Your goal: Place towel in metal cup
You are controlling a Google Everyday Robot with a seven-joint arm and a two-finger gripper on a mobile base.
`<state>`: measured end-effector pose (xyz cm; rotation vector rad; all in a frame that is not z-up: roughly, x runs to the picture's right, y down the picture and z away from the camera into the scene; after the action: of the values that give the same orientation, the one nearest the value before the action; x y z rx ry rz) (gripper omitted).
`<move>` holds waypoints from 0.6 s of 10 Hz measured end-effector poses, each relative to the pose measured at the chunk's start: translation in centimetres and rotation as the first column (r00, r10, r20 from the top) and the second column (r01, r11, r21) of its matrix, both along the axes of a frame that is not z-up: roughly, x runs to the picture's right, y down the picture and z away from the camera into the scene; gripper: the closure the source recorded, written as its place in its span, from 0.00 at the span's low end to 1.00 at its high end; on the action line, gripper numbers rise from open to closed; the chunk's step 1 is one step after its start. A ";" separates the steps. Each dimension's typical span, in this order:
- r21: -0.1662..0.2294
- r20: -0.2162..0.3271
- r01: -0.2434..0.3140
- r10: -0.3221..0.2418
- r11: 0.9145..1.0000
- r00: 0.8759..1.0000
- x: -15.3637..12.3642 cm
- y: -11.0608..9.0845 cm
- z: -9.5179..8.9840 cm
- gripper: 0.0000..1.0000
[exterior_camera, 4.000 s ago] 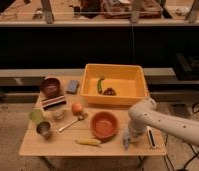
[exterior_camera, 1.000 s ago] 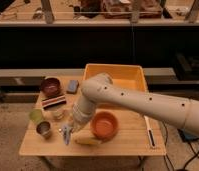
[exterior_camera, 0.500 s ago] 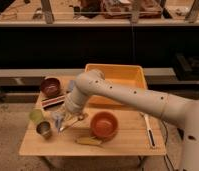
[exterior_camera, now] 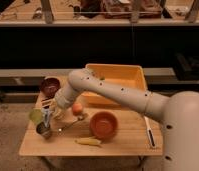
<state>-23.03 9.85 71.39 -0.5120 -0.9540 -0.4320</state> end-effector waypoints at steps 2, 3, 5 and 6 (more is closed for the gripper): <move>0.019 0.057 0.006 -0.007 1.000 0.998 -0.9 -1.0 -2.0 1.00; 0.023 0.078 0.016 -0.018 1.000 0.997 -1.3 -1.0 -2.6 1.00; -0.003 0.135 0.054 -0.053 0.999 0.989 -3.3 -0.4 -3.4 1.00; -0.019 0.152 0.069 -0.065 0.997 0.986 -3.8 0.0 -3.5 1.00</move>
<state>-26.86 9.86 67.89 -0.5401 -1.0915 -0.5263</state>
